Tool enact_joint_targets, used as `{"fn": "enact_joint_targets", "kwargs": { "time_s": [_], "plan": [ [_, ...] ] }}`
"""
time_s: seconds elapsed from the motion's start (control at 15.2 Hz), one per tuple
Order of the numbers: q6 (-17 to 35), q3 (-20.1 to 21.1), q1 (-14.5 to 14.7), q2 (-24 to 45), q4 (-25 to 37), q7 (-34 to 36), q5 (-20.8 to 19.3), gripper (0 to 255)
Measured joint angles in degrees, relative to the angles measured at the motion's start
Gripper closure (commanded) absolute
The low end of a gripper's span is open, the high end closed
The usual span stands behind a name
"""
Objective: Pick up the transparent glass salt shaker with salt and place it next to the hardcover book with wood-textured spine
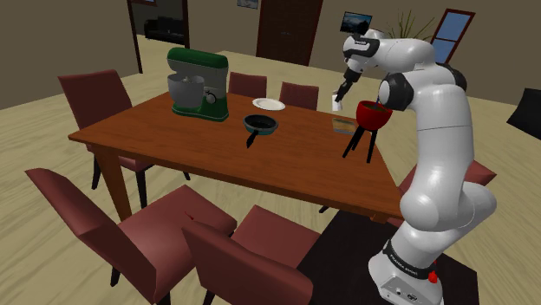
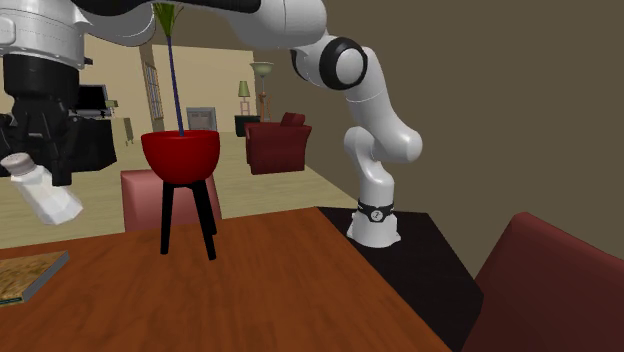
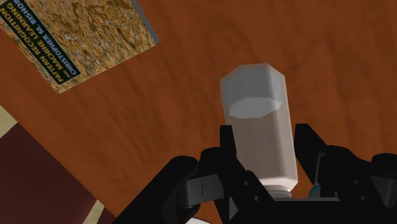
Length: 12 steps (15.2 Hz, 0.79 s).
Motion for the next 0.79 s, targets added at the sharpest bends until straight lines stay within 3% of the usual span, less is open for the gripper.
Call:
{"fn": "enact_joint_targets", "kwargs": {
  "time_s": [0.79],
  "plan": [
    [8.8,0.3,1.1,0.1,-9.1,-2.4,0.8,255]
  ]
}}
